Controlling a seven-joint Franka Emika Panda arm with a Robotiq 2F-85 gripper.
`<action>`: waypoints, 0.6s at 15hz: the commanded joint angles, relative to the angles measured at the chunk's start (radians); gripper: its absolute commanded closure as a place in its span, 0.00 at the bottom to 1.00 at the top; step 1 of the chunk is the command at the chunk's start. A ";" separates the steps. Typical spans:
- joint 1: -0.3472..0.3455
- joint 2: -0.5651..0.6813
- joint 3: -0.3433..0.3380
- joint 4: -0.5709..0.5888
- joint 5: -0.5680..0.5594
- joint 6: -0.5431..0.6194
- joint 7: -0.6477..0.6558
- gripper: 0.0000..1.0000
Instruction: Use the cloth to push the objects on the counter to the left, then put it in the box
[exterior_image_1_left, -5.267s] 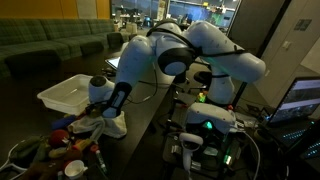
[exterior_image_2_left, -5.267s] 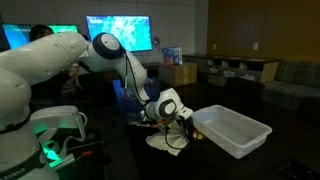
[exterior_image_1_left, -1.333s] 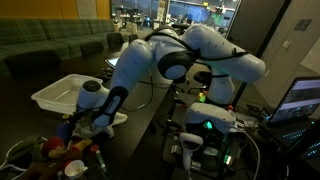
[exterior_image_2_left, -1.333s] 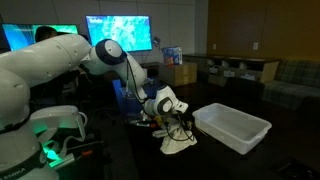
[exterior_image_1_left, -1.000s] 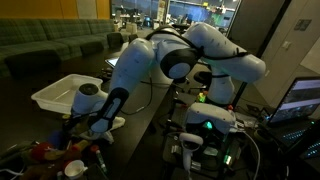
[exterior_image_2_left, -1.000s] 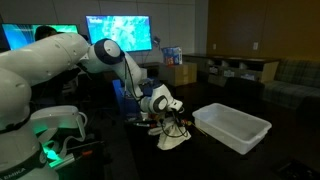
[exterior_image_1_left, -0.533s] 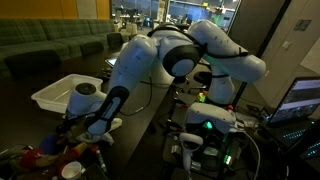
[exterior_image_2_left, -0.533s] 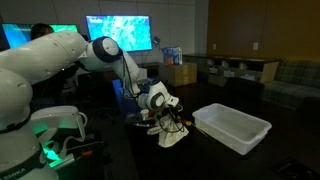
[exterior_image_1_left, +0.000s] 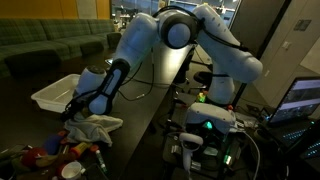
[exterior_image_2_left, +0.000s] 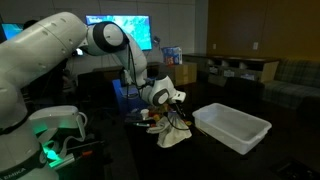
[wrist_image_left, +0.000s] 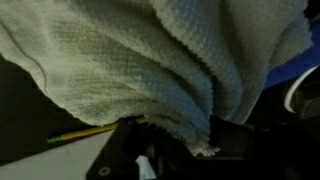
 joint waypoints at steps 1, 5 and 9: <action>-0.271 -0.211 0.266 -0.217 -0.050 0.008 -0.234 0.92; -0.582 -0.328 0.525 -0.352 0.013 -0.093 -0.474 0.92; -0.845 -0.408 0.684 -0.425 0.031 -0.241 -0.610 0.91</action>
